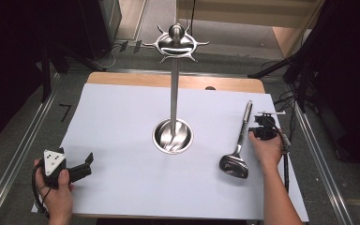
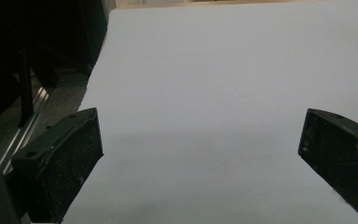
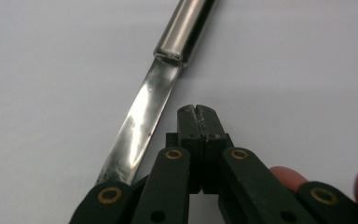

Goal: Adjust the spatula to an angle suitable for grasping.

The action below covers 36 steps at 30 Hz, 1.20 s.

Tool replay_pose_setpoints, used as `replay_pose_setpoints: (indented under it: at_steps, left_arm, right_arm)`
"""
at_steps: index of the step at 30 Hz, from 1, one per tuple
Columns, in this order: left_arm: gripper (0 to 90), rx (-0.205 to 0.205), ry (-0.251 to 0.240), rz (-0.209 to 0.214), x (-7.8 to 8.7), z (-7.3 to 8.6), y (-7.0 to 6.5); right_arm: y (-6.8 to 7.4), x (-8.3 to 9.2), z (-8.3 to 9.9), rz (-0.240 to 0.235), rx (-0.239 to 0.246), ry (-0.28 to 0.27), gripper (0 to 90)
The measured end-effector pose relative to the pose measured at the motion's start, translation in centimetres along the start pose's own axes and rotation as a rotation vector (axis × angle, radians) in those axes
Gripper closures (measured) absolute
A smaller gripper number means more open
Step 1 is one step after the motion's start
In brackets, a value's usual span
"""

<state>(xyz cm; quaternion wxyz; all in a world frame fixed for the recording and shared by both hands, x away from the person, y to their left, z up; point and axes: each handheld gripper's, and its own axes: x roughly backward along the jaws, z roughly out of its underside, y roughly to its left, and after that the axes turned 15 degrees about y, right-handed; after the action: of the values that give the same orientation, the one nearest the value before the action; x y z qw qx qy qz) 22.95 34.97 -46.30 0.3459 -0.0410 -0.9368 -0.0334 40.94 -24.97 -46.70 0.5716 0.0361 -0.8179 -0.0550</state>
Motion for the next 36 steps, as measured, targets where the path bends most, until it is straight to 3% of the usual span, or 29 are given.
replay_pose_setpoints:
  at_steps: [4,10,26,36]
  left_arm:
    - [0.2,0.001,0.002,-0.001,0.0,0.0,0.0]
    - [0.2,0.000,0.001,-0.001,0.0,0.0,0.0]
    - [0.2,-0.005,0.005,-0.006,0.0,0.0,-0.1]
    - [0.2,-0.007,0.009,-0.007,0.0,0.0,-0.1]
  right_arm:
    - [0.1,-0.2,-0.4,-0.007,-0.022,0.003,90.0]
    - [0.9,-0.3,-1.0,0.012,0.005,0.010,90.0]
    - [1.5,-0.7,-1.0,-0.021,0.047,-0.013,90.0]
    - [2.6,-0.7,-0.7,-0.051,0.083,-0.015,90.0]
